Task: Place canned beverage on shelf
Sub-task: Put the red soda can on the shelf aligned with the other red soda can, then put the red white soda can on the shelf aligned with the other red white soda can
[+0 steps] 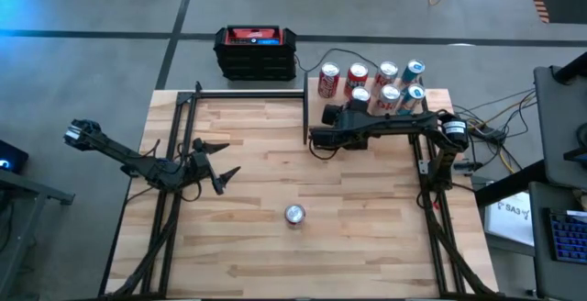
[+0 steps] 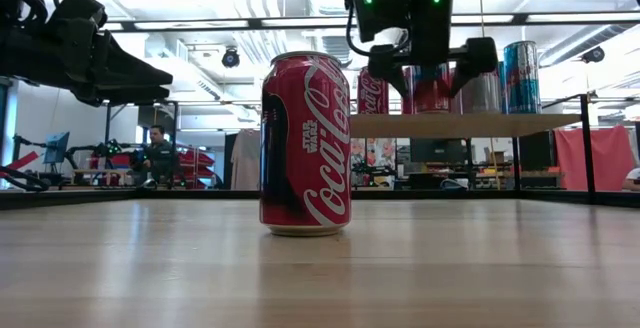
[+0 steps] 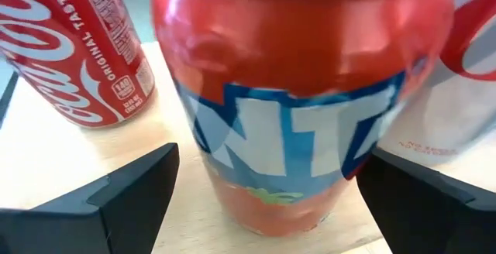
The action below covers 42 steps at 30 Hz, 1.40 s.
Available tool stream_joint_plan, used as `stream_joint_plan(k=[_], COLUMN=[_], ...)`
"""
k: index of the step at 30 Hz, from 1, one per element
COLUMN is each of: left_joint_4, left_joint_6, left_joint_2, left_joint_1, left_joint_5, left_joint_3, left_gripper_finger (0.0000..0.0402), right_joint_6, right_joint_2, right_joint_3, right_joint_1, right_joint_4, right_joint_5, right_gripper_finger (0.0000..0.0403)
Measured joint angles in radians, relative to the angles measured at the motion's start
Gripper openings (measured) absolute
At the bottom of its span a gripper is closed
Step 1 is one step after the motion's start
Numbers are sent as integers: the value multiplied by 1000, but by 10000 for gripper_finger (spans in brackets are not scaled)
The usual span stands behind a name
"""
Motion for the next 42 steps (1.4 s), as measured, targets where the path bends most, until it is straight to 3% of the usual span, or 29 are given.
stream_joint_plan(k=[12, 20, 26, 42], left_joint_4=[0, 0, 0, 0], left_joint_6=[0, 0, 0, 0], left_joint_2=[0, 0, 0, 0], left_joint_1=[0, 0, 0, 0], left_joint_5=[0, 0, 0, 0], left_joint_3=[0, 0, 0, 0], left_gripper_finger=[400, 400, 400, 400], right_joint_6=[-5, -21, -32, -282], right_joint_2=[0, 0, -12, -113], right_joint_3=[8, 8, 10, 132], right_joint_1=[-6, -2, 16, 160], right_joint_4=[15, 12, -12, -106], right_joint_5=[62, 3, -131, -688], right_gripper_finger=[368, 368, 368, 368])
